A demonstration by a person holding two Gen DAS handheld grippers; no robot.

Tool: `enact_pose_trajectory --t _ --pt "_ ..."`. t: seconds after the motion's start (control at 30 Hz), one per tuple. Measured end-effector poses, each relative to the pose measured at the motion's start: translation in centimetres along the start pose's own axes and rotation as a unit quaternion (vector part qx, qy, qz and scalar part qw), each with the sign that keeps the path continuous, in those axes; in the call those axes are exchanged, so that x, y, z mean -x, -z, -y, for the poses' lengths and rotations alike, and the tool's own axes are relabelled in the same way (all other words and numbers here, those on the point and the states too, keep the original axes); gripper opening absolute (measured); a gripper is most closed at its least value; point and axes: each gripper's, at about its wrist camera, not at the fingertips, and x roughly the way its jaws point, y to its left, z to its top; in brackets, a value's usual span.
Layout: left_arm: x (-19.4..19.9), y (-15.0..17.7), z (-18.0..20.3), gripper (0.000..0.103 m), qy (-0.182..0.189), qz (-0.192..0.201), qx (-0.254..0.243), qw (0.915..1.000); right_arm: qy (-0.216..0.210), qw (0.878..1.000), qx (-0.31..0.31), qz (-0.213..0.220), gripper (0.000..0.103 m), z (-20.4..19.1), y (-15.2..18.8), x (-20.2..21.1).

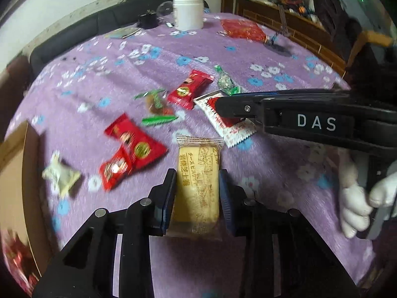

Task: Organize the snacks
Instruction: 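Grasp the yellow biscuit pack with the left gripper while the right gripper grasps a white-red sachet, then place both held snacks into the cardboard tray and open both grippers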

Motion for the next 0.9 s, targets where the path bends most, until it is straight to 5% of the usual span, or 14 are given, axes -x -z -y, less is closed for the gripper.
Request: enact_pose_trajectory --t 0.2,0.27,0.33,0.53,0.6,0.63,0.9 --pt "3.0 1.9 -2.5 0.033 0.028 0.019 0.067 0.9972 -0.024 1.000 0.012 0.007 0.021 -0.9 0.2 0.3" --pt "3.6 2.3 -2.9 0.033 0.034 0.023 0.078 0.9961 0.009 1.000 0.008 0.014 0.030 -0.5 0.2 0.4" --pt "4.1 2.9 -3.0 0.033 0.032 0.028 0.082 0.9958 0.023 1.000 0.008 0.011 0.052 -0.3 0.1 0.2" --pt "5.0 3.8 -3.1 0.033 0.042 0.041 0.095 0.9938 0.033 0.999 0.036 -0.010 0.055 -1.3 0.3 -1.8" --pt "5.3 4.0 -3.3 0.033 0.048 0.048 0.106 0.9921 0.041 0.996 0.072 -0.016 0.043 -2.6 0.6 -2.3" --pt "5.6 4.2 -3.5 0.033 0.051 0.052 0.112 0.9910 0.043 0.995 0.084 -0.018 0.022 -3.0 0.8 -2.4" --pt "10.0 6.5 -6.7 0.033 0.050 0.095 0.150 0.9829 0.044 0.997 0.065 -0.015 0.006 -2.8 1.8 -1.5"
